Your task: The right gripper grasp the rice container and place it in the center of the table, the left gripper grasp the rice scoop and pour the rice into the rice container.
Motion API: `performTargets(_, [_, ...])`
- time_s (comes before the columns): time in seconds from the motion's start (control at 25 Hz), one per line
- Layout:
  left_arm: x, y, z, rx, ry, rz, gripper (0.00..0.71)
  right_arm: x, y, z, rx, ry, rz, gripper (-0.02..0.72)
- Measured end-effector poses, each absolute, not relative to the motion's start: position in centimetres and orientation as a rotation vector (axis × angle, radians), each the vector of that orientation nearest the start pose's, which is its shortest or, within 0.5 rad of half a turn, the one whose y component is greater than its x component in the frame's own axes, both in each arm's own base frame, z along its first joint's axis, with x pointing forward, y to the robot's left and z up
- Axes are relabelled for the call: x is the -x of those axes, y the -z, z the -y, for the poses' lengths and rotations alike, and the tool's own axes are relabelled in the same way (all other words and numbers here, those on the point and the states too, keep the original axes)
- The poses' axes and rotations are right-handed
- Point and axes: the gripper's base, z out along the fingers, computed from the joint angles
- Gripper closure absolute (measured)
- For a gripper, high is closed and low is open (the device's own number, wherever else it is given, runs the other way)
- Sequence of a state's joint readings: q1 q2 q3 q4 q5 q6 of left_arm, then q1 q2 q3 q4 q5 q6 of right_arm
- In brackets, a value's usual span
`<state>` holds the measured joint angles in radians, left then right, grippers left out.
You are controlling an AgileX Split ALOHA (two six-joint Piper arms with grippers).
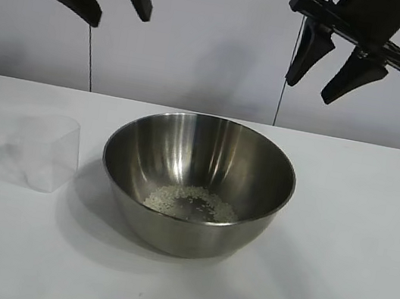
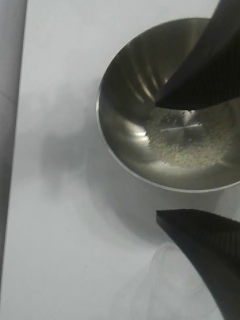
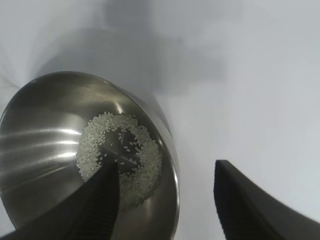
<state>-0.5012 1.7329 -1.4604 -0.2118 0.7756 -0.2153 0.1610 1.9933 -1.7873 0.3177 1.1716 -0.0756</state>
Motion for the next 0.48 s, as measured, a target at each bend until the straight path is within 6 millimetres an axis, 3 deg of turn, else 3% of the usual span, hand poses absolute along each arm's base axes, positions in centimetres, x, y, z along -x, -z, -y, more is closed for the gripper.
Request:
performTargets(0.2, [-34.6,-27.9,21.7,-0.389,0.610,-2.653,0.226,-41.7,-27.3,-9.4,0.222,-0.462,-2.846,0.312])
performTargets(0.48, [-35.1,-25.5,21.5,-0.385,0.593,-2.771,0.214,-41.7,-27.3,-9.4,0.223,-0.463,-2.849,0.312])
